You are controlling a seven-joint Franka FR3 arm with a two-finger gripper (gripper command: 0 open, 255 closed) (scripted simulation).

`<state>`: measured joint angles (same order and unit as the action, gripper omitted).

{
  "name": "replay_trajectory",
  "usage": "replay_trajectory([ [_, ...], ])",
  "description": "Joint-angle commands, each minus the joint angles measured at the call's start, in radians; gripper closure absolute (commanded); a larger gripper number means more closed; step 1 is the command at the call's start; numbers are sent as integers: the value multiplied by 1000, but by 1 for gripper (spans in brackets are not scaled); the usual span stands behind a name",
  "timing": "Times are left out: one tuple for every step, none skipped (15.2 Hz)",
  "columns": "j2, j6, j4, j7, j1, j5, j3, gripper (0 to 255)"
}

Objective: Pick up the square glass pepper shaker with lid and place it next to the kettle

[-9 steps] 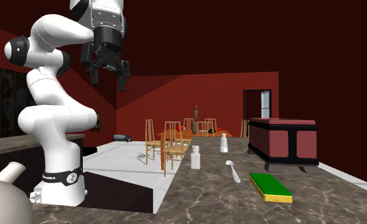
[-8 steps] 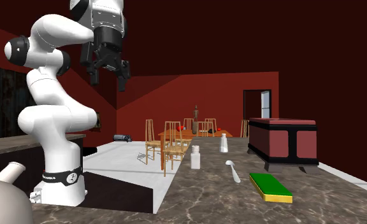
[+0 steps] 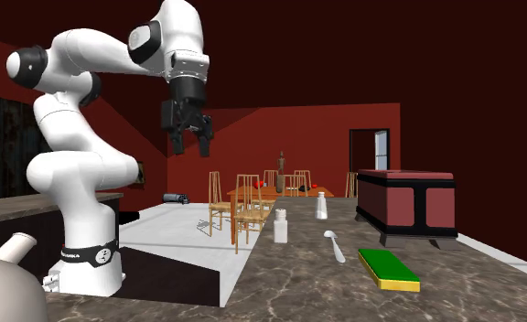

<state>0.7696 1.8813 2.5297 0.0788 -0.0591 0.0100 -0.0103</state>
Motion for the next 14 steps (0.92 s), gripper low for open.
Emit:
replay_trajectory([
  [-30,69,27,-14,-22,-21,-22,0],
  [-46,102,38,-20,-33,-31,-34,0],
  [-64,134,48,-27,-44,-41,-45,0],
  [-82,167,57,-33,-56,-50,-57,0],
  [-102,200,64,-40,-66,-60,-69,0],
  [-123,234,70,-46,-77,-68,-81,0],
  [-146,267,75,-52,-88,-77,-93,0],
  [-170,300,79,-58,-98,-85,-105,0],
  [-195,334,82,-65,-108,-93,-118,0],
  [-221,367,83,-71,-118,-99,-130,0],
  [-248,400,83,-77,-127,-106,-143,0],
  [-276,433,82,-84,-136,-111,-156,0],
  [-304,466,79,-91,-144,-116,-168,0],
  [-334,498,75,-98,-152,-119,-181,0],
])
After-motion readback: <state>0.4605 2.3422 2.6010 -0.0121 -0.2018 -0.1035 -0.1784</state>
